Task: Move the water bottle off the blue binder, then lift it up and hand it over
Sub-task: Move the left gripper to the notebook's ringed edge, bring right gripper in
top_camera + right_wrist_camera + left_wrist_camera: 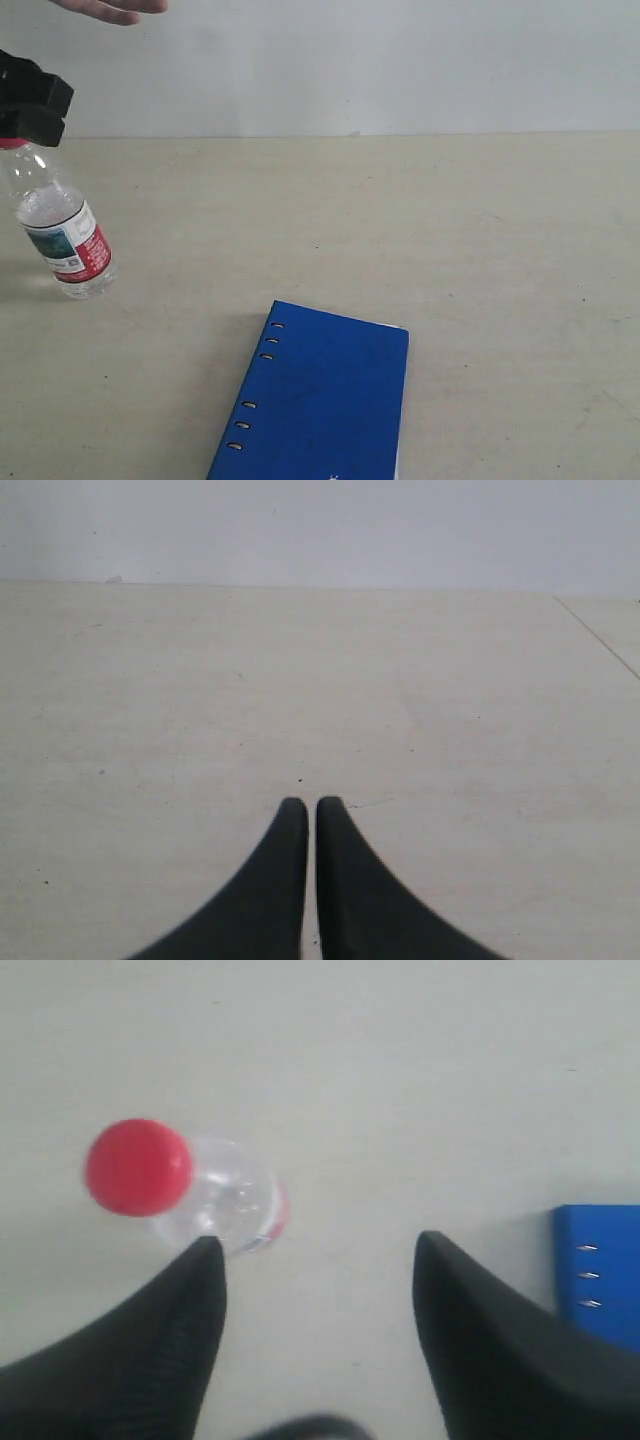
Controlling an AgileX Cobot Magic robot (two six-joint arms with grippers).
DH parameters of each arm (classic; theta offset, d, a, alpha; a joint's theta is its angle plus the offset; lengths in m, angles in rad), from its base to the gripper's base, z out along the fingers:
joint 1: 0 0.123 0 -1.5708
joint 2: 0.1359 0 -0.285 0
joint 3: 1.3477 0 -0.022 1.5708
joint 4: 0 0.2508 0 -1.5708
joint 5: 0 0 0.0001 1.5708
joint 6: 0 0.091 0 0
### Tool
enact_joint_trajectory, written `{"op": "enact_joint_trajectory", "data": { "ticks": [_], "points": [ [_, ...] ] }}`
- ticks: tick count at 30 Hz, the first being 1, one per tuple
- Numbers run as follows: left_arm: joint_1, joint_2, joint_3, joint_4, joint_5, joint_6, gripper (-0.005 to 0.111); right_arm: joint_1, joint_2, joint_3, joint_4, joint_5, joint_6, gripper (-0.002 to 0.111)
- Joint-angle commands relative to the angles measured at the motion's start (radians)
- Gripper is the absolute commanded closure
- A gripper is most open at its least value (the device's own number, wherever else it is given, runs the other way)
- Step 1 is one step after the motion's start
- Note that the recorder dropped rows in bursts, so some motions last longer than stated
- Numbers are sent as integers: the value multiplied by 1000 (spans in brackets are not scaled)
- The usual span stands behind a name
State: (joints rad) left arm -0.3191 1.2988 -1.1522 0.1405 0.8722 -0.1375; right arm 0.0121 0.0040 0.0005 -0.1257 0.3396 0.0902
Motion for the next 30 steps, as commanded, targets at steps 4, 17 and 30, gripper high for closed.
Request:
{"op": "enact_joint_trajectory", "data": {
  "ticks": [4, 17, 30],
  "points": [
    [-5, -141, 156, -500, -11, 341, 51, -3, -4, -1, 0, -5, -1, 108],
    [-130, -7, 430, -757, -186, 619, 102, -3, -4, -1, 0, -5, -1, 108],
    [-347, 411, 437, -401, -640, 190, 102, -3, -4, -1, -42, -285, -13, 108]
  ]
}}
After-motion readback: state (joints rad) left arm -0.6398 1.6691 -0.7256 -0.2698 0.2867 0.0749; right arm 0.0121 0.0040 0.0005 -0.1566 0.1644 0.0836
